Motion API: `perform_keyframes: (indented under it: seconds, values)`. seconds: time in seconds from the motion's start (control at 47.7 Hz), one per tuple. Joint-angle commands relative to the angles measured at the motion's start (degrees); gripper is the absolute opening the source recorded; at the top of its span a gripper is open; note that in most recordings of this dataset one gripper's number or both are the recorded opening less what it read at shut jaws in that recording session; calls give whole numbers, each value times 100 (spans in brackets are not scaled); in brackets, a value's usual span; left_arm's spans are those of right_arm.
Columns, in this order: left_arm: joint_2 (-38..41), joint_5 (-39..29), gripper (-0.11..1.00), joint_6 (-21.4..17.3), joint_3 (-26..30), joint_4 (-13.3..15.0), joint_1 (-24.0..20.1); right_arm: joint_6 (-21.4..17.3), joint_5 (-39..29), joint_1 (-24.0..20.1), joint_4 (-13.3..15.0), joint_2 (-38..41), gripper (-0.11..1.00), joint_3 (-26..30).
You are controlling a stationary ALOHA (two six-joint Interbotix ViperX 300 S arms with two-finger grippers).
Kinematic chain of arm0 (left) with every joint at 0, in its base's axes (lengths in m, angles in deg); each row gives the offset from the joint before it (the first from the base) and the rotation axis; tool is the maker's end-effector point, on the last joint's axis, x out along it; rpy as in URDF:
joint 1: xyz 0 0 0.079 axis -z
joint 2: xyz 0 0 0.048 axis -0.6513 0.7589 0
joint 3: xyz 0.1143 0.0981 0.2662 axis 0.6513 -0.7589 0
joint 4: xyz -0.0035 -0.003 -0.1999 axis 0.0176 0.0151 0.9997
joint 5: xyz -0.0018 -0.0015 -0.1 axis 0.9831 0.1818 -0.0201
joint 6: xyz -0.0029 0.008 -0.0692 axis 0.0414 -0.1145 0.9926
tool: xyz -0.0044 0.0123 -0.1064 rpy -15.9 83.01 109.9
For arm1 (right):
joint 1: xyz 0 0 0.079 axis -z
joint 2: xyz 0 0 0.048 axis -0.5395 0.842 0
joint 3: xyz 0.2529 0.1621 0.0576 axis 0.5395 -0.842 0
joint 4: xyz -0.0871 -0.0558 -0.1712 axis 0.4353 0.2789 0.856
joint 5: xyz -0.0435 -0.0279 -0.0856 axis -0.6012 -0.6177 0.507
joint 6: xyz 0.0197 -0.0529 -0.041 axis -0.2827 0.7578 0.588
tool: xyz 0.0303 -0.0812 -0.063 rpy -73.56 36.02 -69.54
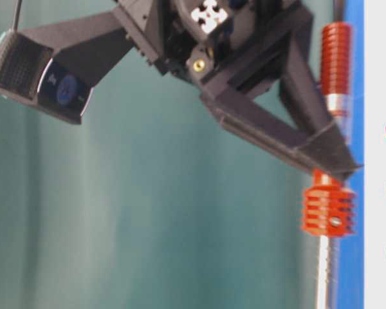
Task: Touch the tip of the soldering iron to the mark.
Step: 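Lift the iron and carry it over the rightmost red dot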
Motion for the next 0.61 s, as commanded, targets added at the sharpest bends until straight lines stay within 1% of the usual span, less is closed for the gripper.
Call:
perform_keyframes:
  seconds: [0.0,0.084,0.126,0.294,0.441,0.587]
  values:
    - [18,53,0,9,62,0,-9,97,-316,334,290,-237,6,211]
    - [18,53,0,9,44,0,-9,193,-571,642,580,-255,6,255]
    - [18,53,0,9,44,0,-9,255,-694,826,773,-246,6,290]
    - [18,53,0,9,26,0,-9,352,-896,1380,1345,-255,6,352]
    - [18,53,0,0,18,0,-9,413,-967,1784,1644,-246,6,360]
    - [18,62,0,0,18,0,-9,422,-1063,2048,1925,-246,6,413]
